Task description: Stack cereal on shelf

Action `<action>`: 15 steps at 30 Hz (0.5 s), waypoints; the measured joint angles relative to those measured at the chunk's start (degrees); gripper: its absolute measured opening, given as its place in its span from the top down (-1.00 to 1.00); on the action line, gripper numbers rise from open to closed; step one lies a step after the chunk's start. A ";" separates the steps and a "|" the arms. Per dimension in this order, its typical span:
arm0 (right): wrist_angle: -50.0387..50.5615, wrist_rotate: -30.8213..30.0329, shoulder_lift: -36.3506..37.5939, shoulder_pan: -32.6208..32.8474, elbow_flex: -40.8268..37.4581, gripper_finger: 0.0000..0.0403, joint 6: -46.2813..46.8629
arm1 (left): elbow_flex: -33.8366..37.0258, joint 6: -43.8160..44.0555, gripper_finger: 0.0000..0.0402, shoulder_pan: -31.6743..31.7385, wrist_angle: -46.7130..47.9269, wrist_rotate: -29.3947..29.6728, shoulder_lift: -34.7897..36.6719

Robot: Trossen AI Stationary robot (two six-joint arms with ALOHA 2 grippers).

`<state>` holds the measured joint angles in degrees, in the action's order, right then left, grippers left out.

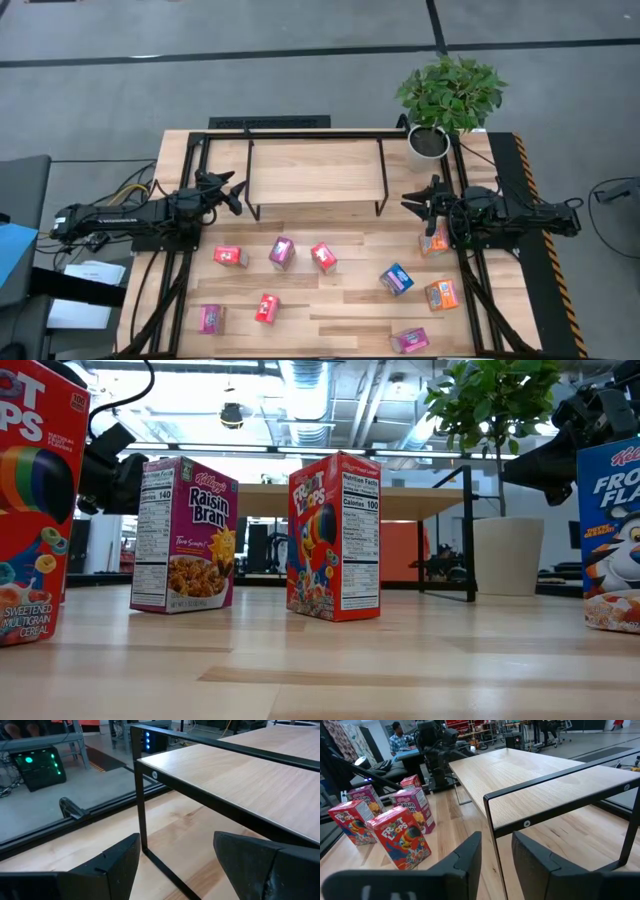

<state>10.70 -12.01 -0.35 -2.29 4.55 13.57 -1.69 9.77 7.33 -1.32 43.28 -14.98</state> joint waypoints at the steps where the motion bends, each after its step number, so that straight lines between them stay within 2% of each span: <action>1: 0.00 0.02 0.00 0.01 0.00 0.34 0.00 | 0.00 0.04 -0.21 0.00 -0.09 -0.68 -0.02; 7: 0.00 -0.02 0.01 -0.05 -0.02 0.32 -0.74 | 0.02 5.09 -0.21 -0.02 -0.38 -5.41 -0.02; 11: -0.01 -0.07 -0.01 -0.10 0.00 0.30 -6.98 | 0.02 6.45 -0.21 -0.02 -0.49 -5.50 0.00; 15: -0.02 -0.09 -0.01 -0.10 0.00 0.29 -7.88 | 0.00 7.78 -0.21 -0.01 -0.48 -5.49 -0.02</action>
<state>10.68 -12.10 -0.36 -2.39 4.56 5.69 -1.69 17.55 7.33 -1.80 37.79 -15.00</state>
